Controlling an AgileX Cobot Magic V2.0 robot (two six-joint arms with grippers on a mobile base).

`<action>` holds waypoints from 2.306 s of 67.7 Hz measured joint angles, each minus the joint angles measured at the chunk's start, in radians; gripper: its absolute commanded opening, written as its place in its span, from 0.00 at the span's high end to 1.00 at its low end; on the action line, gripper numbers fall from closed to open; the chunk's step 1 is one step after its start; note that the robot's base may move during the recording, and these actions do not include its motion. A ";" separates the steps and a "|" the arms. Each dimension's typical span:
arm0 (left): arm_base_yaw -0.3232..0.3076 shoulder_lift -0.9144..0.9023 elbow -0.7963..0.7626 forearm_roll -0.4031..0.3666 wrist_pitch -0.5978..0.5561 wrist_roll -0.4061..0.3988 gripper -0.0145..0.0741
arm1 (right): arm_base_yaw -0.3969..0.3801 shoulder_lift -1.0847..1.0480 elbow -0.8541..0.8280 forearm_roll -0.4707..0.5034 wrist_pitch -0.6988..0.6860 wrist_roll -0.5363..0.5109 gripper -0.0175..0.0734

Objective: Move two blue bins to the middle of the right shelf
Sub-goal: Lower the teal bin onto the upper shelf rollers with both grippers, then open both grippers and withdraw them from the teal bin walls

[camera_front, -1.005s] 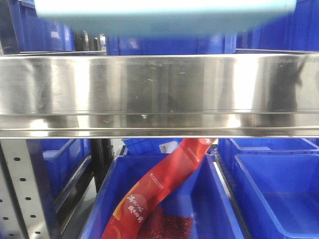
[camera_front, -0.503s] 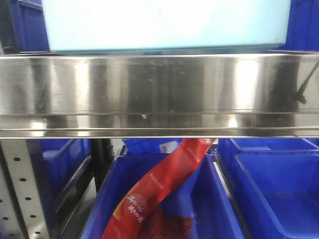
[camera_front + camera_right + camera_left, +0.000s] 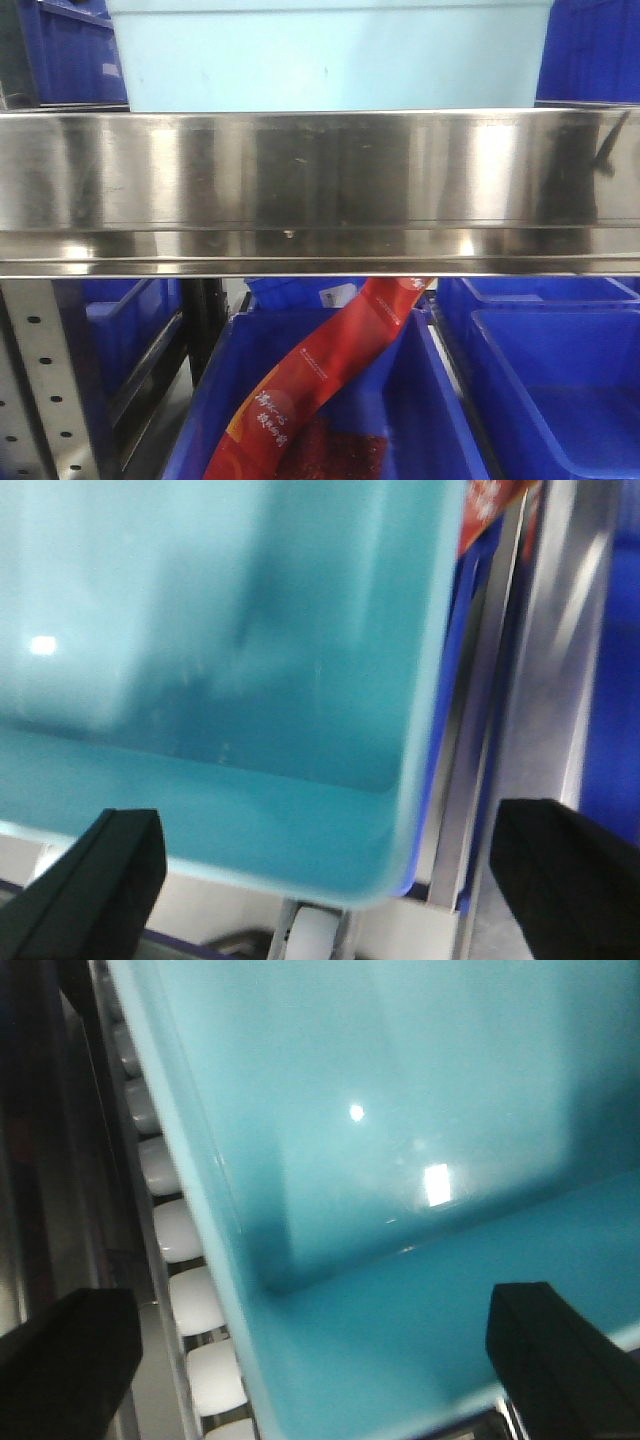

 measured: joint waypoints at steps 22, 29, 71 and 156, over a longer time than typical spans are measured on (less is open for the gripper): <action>0.000 -0.178 0.003 0.150 0.013 0.002 0.63 | 0.000 -0.126 -0.019 -0.159 -0.029 0.013 0.64; 0.000 -0.238 0.044 0.187 -0.015 0.002 0.94 | 0.000 -0.154 -0.015 -0.196 -0.038 0.015 0.90; 0.000 -0.718 0.870 0.288 -0.551 -0.204 0.96 | 0.000 -0.461 0.677 -0.206 -0.430 0.019 0.98; 0.000 -1.517 1.378 0.295 -0.791 -0.216 0.96 | 0.000 -1.424 1.364 -0.216 -0.916 0.019 0.99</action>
